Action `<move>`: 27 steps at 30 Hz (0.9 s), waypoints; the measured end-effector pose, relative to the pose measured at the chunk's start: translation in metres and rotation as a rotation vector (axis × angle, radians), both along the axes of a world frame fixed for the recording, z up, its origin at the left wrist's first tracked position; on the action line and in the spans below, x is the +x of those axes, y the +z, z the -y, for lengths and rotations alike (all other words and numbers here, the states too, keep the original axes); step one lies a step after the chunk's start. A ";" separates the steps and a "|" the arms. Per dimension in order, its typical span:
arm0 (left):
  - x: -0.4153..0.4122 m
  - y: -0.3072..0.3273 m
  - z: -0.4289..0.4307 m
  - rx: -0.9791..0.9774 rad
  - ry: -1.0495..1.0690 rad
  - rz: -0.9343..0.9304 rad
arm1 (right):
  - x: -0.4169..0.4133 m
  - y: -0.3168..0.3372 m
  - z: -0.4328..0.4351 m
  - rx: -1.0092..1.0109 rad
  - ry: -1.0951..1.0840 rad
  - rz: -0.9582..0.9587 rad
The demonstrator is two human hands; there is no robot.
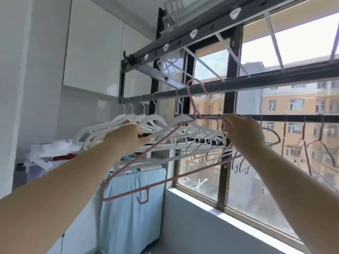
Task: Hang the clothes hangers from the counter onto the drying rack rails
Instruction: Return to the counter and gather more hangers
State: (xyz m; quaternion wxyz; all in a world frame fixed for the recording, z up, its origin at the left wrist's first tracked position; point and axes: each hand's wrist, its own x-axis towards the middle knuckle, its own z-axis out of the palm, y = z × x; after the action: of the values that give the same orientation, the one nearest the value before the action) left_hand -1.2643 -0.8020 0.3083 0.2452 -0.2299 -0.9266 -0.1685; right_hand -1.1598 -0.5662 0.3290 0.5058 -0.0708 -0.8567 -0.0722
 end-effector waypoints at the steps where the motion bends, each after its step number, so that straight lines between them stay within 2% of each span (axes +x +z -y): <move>1: -0.004 -0.001 0.000 -0.005 -0.021 0.029 | -0.003 0.004 0.001 0.002 -0.003 -0.004; 5: -0.012 -0.005 0.000 0.081 -0.071 0.063 | -0.021 0.016 0.005 -0.007 0.002 -0.010; 12: -0.023 -0.004 0.009 0.176 -0.088 0.000 | -0.051 0.029 0.014 -0.045 0.070 -0.050; 23: -0.043 -0.006 0.016 0.254 -0.184 0.090 | -0.073 0.034 0.006 -0.181 0.022 -0.021; 27: -0.038 -0.001 0.019 0.253 -0.156 -0.033 | -0.076 0.035 0.006 -0.214 0.036 0.014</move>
State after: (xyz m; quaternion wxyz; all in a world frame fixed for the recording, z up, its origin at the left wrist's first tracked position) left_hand -1.3019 -0.8210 0.3072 0.2738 -0.2712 -0.8730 -0.2988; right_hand -1.2358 -0.5725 0.3637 0.4906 -0.1087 -0.8641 0.0284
